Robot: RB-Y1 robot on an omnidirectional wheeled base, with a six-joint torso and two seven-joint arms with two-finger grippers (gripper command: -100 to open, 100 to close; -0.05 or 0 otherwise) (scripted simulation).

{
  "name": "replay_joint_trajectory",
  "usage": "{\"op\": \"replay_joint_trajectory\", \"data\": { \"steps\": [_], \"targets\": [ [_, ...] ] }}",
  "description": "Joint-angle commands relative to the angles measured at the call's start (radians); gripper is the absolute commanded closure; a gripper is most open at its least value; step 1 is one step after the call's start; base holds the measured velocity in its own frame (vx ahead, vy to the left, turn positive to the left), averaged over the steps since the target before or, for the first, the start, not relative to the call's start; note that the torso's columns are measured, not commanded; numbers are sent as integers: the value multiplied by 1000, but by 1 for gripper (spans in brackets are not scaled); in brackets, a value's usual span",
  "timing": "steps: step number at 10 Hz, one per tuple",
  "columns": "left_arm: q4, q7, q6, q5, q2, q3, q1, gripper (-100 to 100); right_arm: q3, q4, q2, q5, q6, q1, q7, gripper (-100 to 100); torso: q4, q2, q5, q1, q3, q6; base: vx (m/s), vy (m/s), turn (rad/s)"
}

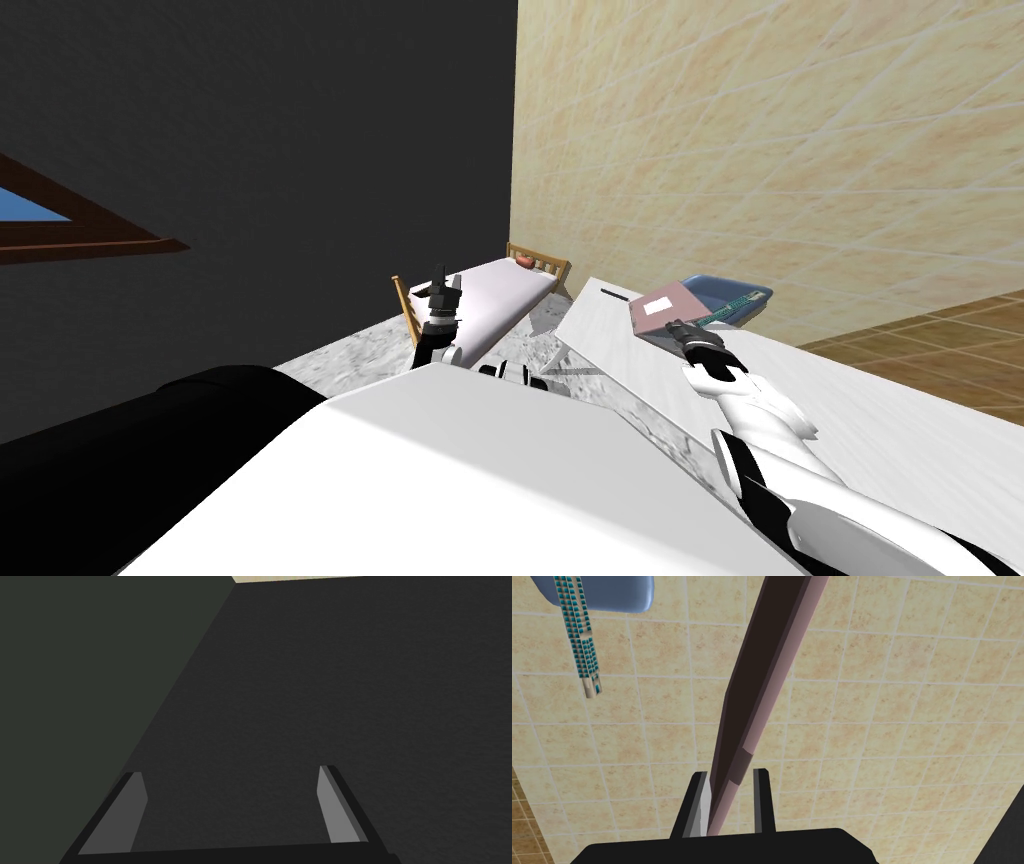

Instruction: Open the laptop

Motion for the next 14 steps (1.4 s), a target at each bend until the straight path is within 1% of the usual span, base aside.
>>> {"op": "replay_joint_trajectory", "data": {
  "steps": [1,3,4,5,6,7,8,9,10,11,12,13,14],
  "targets": [
    [0,0,0,0,0,0,0,0,16,68,-3,-45,-67,-44,12,100,3,1,5,4,0,3,21,41,-112],
    [0,0,0,0,0,0,0,0,16,111,-3,-45,-68,-44,12,100,4,4,6,7,2,1,10,7,3],
    [0,0,0,0,0,0,0,0,24,146,-16,-91,-119,-106,28,100,3,3,4,6,2,0,13,34,-165],
    [0,0,0,0,0,0,0,0,24,150,-16,-91,-134,-106,28,100,5,4,9,9,2,3,20,49,-136],
    [0,0,0,0,0,0,0,0,24,175,-16,-91,-151,-106,28,100,7,6,12,12,3,2,14,21,-26],
    [0,0,0,0,0,0,0,0,24,212,-16,-91,-151,-106,28,100,8,8,11,12,4,1,7,-2,27],
    [0,0,0,0,0,0,0,0,24,222,-16,-91,-151,-106,28,100,5,7,8,10,4,2,7,-11,16],
    [0,0,0,0,0,0,0,0,17,212,-20,-93,-165,-114,34,100,4,7,6,9,4,3,0,0,0],
    [0,0,0,0,0,0,0,0,42,163,0,-97,-161,-93,-6,100,6,6,8,9,3,1,74,-22,-296],
    [0,0,0,0,0,0,0,0,68,122,20,-101,-163,-75,-32,100,5,4,9,8,2,6,159,-67,-385],
    [0,0,0,0,0,0,0,0,68,122,20,-101,-163,-75,-43,100,5,1,8,4,0,7,118,-36,-165],
    [0,0,0,0,0,0,0,0,68,122,20,-101,-163,-75,-43,100,5,3,7,3,1,3,40,-7,-15],
    [0,0,0,0,0,0,0,0,94,82,39,-104,-165,-56,-81,100,5,5,7,5,2,1,70,-30,-233]
  ]
}}
